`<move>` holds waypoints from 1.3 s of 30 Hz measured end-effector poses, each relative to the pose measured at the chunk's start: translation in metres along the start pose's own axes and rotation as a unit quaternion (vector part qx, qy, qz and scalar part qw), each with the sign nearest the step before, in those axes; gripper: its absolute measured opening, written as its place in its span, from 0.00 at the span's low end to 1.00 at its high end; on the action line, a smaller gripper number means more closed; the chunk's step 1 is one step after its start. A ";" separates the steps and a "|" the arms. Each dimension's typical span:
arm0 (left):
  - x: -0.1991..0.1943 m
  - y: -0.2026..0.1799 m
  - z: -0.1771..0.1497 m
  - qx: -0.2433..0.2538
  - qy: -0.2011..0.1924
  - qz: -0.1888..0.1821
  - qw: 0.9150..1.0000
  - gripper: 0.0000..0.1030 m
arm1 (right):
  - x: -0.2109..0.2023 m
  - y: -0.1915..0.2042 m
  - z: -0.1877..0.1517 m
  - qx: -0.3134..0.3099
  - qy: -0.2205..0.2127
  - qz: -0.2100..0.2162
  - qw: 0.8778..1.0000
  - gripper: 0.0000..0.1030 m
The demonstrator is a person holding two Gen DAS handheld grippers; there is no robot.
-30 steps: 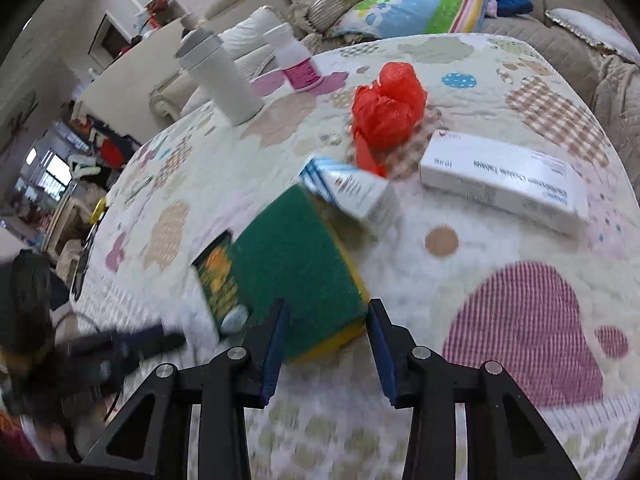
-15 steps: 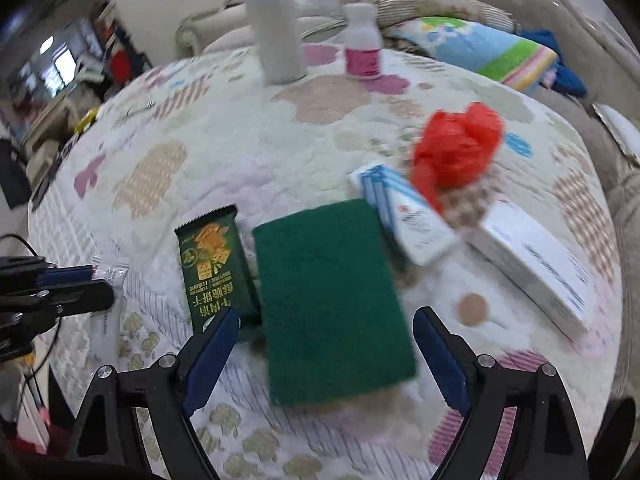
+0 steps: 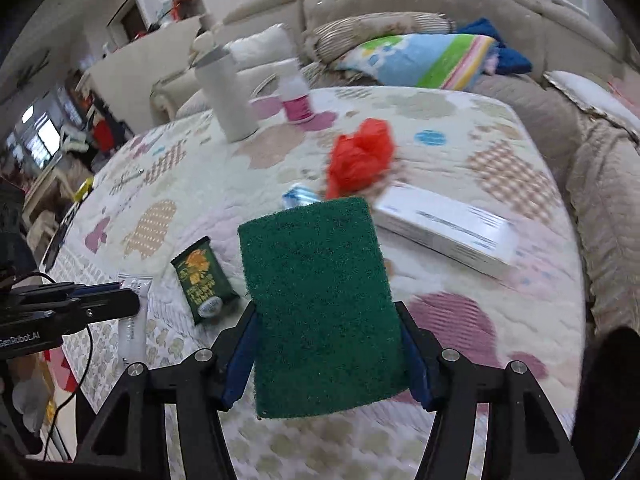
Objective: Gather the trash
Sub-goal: 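Grasp the white-and-orange tube with the left gripper while the right grasps the green scouring sponge, then carry the tube and green sponge over the black bin and open both grippers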
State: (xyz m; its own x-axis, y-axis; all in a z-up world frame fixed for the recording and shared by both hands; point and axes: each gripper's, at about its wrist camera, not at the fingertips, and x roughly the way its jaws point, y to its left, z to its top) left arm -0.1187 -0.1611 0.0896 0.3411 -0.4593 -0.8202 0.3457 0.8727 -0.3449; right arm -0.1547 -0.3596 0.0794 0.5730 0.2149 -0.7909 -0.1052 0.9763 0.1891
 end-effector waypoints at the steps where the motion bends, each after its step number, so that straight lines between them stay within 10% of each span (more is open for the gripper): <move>1: 0.002 -0.009 0.001 0.006 0.000 -0.003 1.000 0.15 | -0.005 -0.006 -0.003 0.005 -0.002 -0.004 1.000 0.60; 39: 0.118 -0.262 0.041 0.164 0.030 -0.071 0.983 0.15 | -0.109 -0.233 -0.099 0.213 -0.027 -0.153 0.965 0.61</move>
State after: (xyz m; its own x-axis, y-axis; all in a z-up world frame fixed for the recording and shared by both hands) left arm -0.1332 -0.4513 0.1016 0.2194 -0.5537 -0.8033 0.6523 0.6955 -0.3012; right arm -0.2730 -0.6076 0.0643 0.5664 -0.0950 -0.8186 0.4130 0.8923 0.1822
